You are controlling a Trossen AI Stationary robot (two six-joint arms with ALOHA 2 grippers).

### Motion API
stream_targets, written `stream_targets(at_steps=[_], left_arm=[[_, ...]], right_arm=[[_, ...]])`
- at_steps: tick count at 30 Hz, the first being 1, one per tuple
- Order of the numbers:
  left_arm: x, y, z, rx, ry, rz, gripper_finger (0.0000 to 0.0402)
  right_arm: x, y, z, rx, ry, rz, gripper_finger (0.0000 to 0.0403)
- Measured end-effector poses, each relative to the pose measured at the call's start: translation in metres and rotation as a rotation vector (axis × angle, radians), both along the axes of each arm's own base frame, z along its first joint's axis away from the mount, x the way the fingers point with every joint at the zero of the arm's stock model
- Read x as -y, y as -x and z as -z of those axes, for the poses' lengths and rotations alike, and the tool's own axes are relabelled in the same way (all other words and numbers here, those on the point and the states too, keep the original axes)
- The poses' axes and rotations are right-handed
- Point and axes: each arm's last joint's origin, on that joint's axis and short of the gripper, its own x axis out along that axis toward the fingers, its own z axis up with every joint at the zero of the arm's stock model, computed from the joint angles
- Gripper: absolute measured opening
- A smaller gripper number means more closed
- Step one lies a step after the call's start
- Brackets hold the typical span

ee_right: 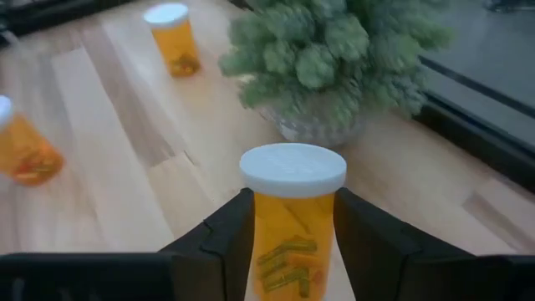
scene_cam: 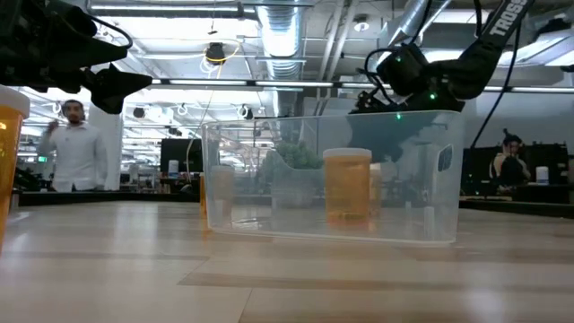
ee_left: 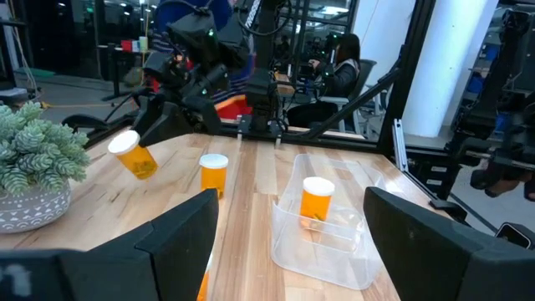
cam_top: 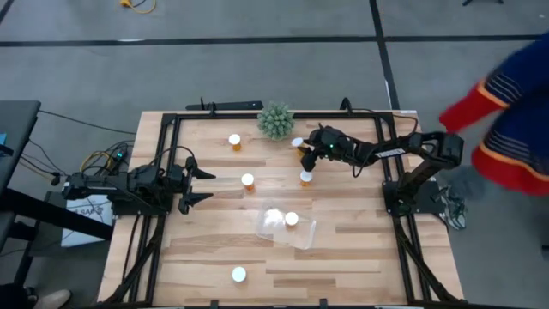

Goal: Pick and place pill bottles into a basket
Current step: Put the orange pill bottle into the transparent bin

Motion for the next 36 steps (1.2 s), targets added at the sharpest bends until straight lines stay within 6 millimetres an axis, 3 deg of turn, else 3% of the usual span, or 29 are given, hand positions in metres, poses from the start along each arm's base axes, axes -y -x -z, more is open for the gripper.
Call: stream_targets(at_steps=[10,20,36], left_arm=[[0.000,0.000,0.000,0.000,-0.001,0.001,0.0290],[0.000,0.000,0.000,0.000,-0.001,0.000,0.0290],[0.000,0.000,0.000,0.000,-0.001,0.000,0.0290]], right_arm=[[-0.006,0.003,-0.034,0.079,0.041,-0.024,0.0142],[-0.034,0.016,-0.066,0.119,0.053,-0.107,0.0126],[-0.038,0.020,-0.063,0.056,0.047,-0.122,0.0120]])
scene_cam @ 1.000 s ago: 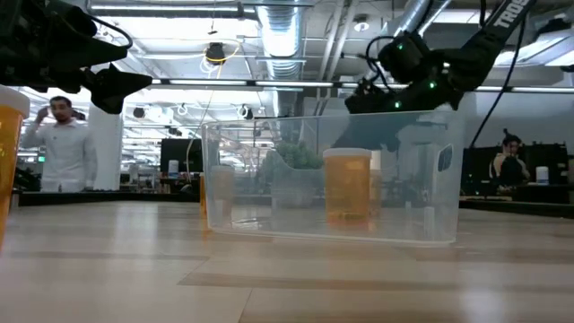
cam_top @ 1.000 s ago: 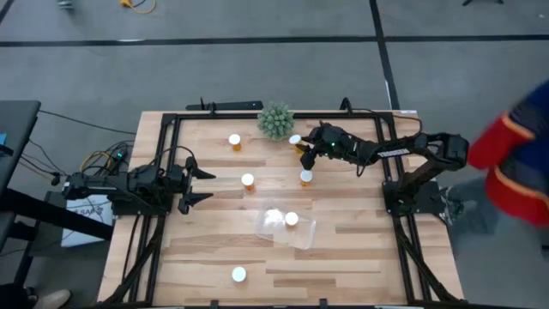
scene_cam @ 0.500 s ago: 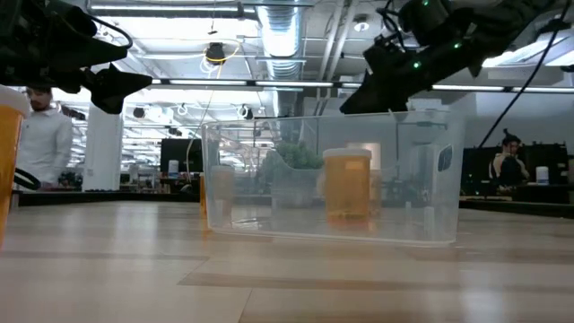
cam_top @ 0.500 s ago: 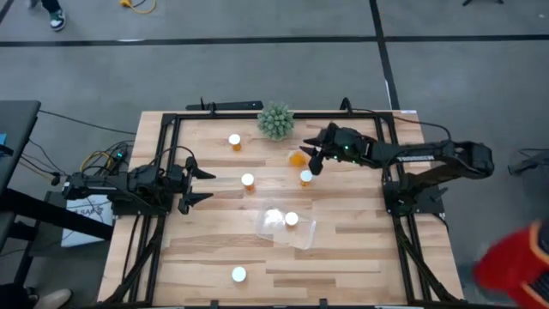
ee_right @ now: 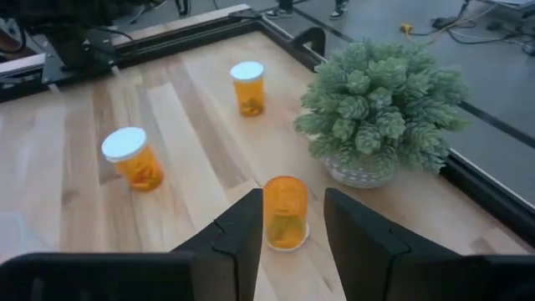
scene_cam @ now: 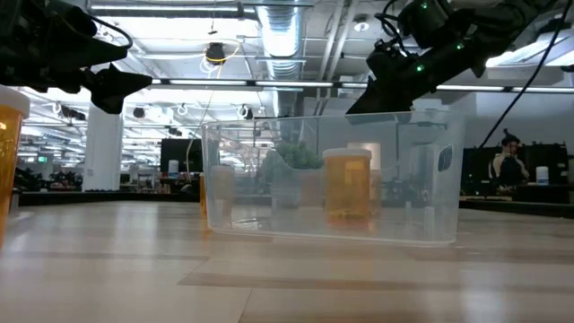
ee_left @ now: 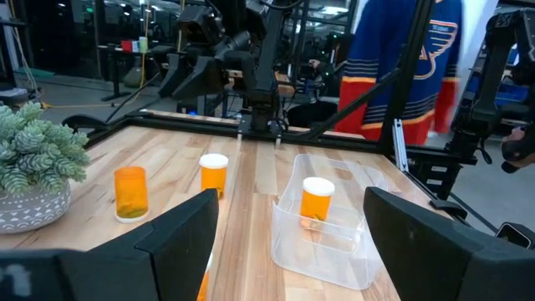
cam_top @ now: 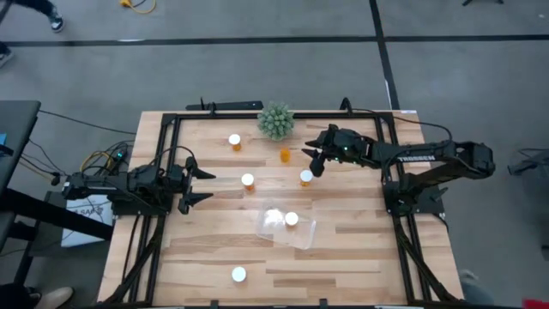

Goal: Pick and place pill bottles into a basket
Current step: Put the orange pill bottle into the transparent bin

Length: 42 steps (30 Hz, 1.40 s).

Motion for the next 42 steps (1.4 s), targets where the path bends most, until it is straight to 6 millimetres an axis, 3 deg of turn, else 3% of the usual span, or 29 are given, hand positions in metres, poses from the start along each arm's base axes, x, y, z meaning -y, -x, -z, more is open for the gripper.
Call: stream_targets(at_steps=[9,13,22,30,42], left_arm=[[0.000,0.000,0.000,0.000,0.001,0.000,0.0290],[0.000,0.000,0.000,0.000,0.001,0.000,0.0290],[0.000,0.000,0.000,-0.001,0.001,0.000,0.0290],[0.000,0.000,0.000,0.000,-0.001,0.000,0.0290],[0.000,0.000,0.000,-0.001,-0.001,0.000,0.0290]], right_arm=[[0.000,0.000,0.000,-0.004,0.006,-0.014,0.0139],[0.000,-0.002,0.003,0.002,-0.026,-0.015,0.0184],[0.005,-0.021,0.032,-0.043,-0.088,0.003,0.0313],[0.018,-0.049,0.039,-0.116,-0.055,-0.006,0.0389],[0.037,-0.070,0.051,-0.205,-0.072,-0.001,0.0393]])
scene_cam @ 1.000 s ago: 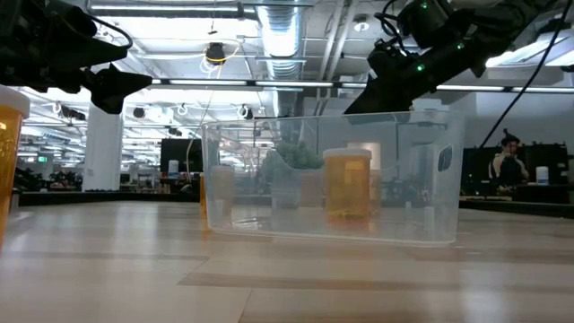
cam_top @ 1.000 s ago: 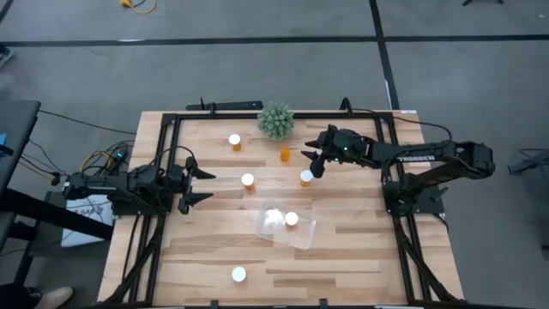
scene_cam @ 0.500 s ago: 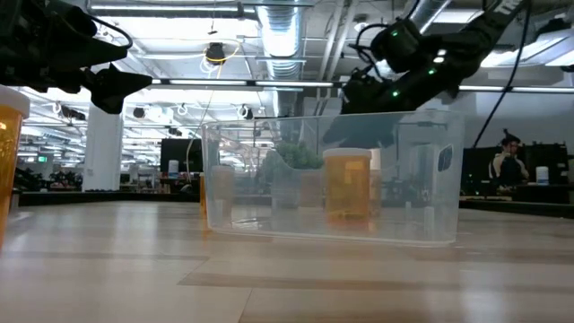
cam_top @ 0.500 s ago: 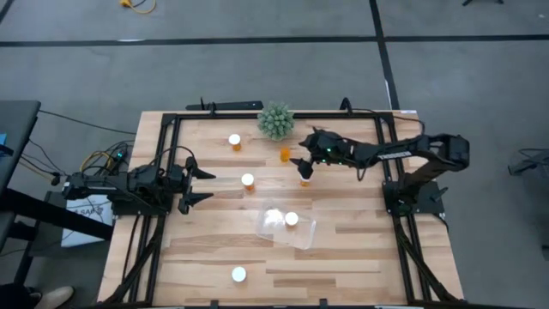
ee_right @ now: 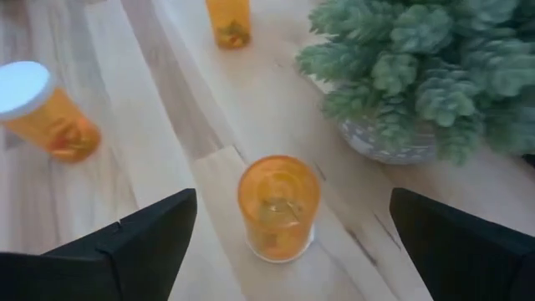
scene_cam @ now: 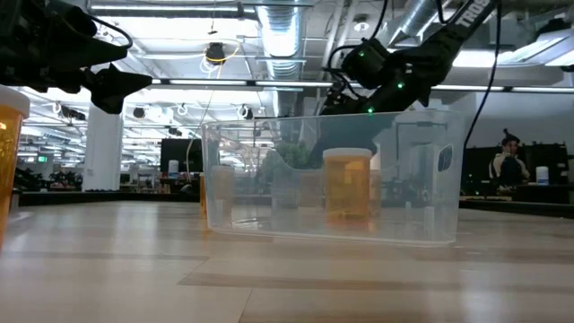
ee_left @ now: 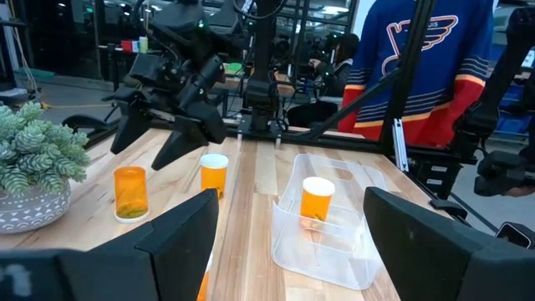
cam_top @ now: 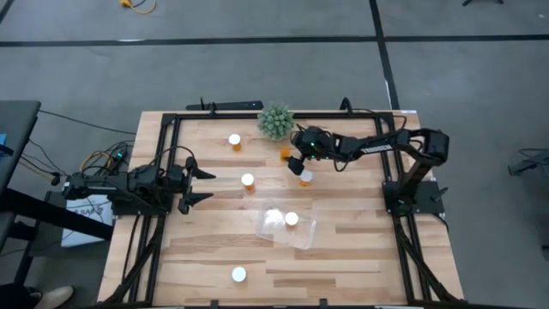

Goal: Pick and place pill bottles into a basket
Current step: Put the orange pill bottle into the transparent bin

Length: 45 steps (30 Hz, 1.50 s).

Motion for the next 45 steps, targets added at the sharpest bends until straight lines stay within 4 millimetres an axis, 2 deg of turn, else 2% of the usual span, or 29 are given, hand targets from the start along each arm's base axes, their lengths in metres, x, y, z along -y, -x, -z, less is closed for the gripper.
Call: stream_targets(at_steps=[8,28,34,40,45], left_arm=[[0.000,0.000,0.000,0.000,0.000,0.000,0.0290],[0.000,0.000,0.000,0.000,0.002,0.000,0.0290],[0.000,0.000,0.000,0.000,0.001,0.000,0.0290],[0.000,0.000,0.000,0.000,0.000,0.000,0.0290],[0.000,0.000,0.000,0.000,0.000,0.000,0.0290]], right_arm=[[0.004,-0.005,0.003,-0.006,-0.029,-0.025,0.0394],[0.009,-0.002,0.004,-0.014,-0.046,-0.045,0.0393],[0.012,-0.010,0.019,-0.046,-0.064,-0.039,0.0392],[0.018,-0.016,0.016,-0.040,-0.038,-0.021,0.0392],[0.024,-0.016,0.013,-0.037,-0.026,-0.012,0.0371]])
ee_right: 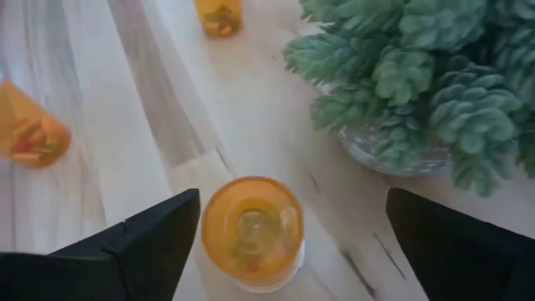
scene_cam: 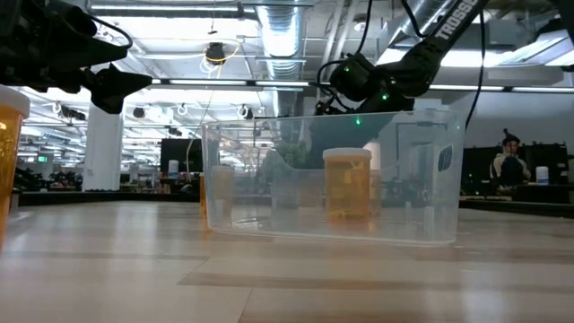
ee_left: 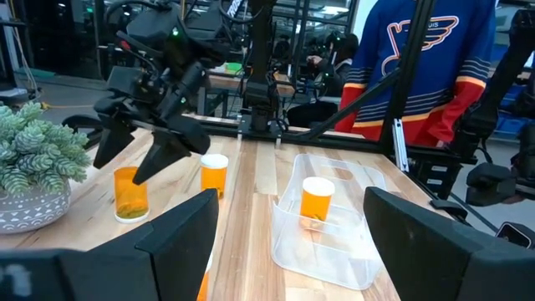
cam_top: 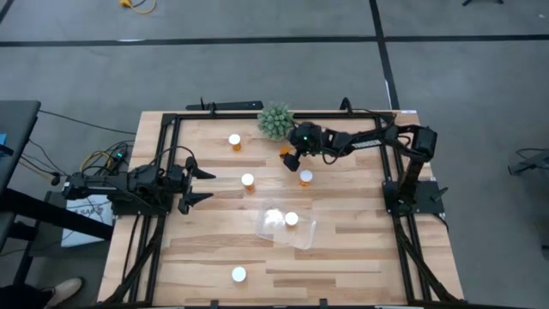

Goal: Pick and place pill bottles into a basket
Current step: Put the orange pill bottle into the transparent bin

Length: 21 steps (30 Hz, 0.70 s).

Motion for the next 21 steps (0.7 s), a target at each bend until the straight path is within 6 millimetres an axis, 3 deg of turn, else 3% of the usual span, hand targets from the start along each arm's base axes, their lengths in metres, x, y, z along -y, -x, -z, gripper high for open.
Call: stream_targets(at_steps=[8,21], left_arm=[[0.0000,0.0000,0.0000,0.000,0.001,0.000,0.0290],[0.0000,0.0000,-0.0001,0.000,0.001,0.000,0.0290]], right_arm=[[-0.0005,0.0012,0.0014,-0.013,-0.021,-0.017,0.0289],[-0.0022,0.0006,0.0015,-0.002,-0.054,-0.040,0.0200]])
